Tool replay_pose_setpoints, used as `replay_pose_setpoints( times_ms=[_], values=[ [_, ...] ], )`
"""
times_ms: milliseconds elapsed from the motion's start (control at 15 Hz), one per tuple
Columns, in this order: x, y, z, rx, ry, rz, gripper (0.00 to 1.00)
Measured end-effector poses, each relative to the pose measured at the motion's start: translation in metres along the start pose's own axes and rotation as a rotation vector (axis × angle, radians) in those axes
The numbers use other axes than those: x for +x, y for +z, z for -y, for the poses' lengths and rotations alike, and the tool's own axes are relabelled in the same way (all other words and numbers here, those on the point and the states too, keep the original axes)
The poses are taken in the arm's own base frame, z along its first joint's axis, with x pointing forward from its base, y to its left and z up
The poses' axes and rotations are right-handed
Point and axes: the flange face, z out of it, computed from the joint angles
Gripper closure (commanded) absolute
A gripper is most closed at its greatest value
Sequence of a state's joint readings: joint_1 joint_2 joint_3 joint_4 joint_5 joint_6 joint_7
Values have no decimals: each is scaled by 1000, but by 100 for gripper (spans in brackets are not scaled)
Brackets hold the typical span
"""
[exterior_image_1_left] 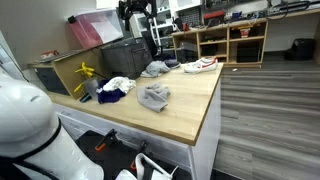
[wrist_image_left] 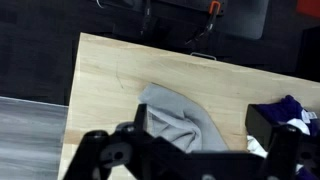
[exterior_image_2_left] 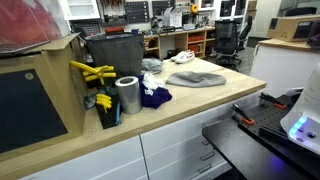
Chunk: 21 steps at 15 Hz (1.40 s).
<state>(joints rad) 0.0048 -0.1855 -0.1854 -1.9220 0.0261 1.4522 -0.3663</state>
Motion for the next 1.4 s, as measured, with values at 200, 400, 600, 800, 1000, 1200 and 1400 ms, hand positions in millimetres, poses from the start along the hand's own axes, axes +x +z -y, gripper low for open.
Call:
replay_pose_setpoints(
  times_ms=[200,400,600,800,1000,1200,1400],
  values=[
    [0,0,0,0,0,-1,0],
    [0,0,0,0,0,-1,0],
    [0,0,0,0,0,-1,0],
    [0,0,0,0,0,-1,0],
    [0,0,0,-1,0,-1,0],
    [3,3,2,-2,-2,8,0],
    [12,14,11,-9,-19,24,0]
  ],
)
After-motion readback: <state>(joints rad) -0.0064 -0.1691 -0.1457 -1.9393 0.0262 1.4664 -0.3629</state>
